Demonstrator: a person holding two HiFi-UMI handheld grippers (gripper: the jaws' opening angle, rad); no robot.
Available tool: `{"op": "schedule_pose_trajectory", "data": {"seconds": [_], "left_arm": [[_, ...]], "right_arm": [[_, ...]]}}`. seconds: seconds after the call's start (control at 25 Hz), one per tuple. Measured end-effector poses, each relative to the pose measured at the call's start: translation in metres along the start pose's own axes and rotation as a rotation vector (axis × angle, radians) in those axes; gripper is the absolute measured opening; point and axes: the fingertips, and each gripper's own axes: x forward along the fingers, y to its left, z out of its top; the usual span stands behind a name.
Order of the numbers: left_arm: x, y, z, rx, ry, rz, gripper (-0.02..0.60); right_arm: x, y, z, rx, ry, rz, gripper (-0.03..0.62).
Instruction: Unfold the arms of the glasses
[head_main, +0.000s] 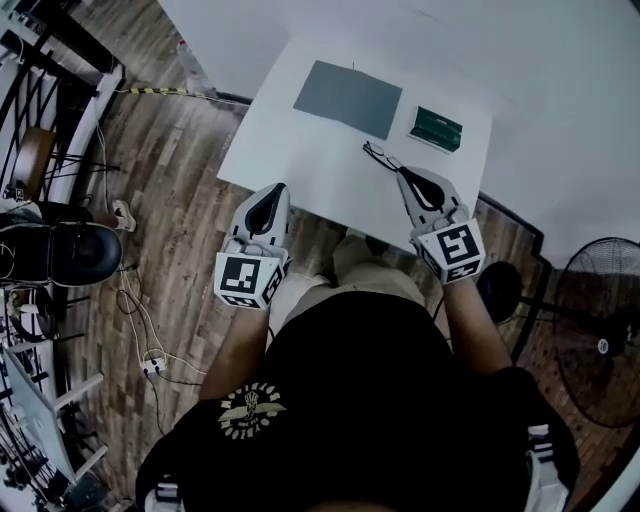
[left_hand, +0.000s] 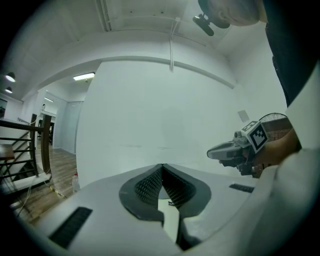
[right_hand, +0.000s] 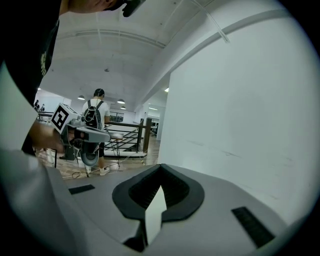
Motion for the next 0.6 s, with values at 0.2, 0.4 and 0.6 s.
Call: {"op": "schedule_pose_trajectory", "data": {"seconds": [0.2,0.4,0.6], "left_arm": [[0.03,0.005,-0.008,0.008,0.028,-0.02,0.006],[0.06,0.001,-0.021,0.005,0.066,-0.051,0.006],[0.088,0.0,-0.04,-0.009,0.104,-0.063,0.006]], "right_arm": [[0.027,-0.021,-0.027,0.004,0.049,-0.005,-0.002],[0.047,-0.039,-0.057,0.001,0.114,0.013,-0.002],[0.067,-0.061,-0.09,0.007,0.17,0.02,-0.002]]}}
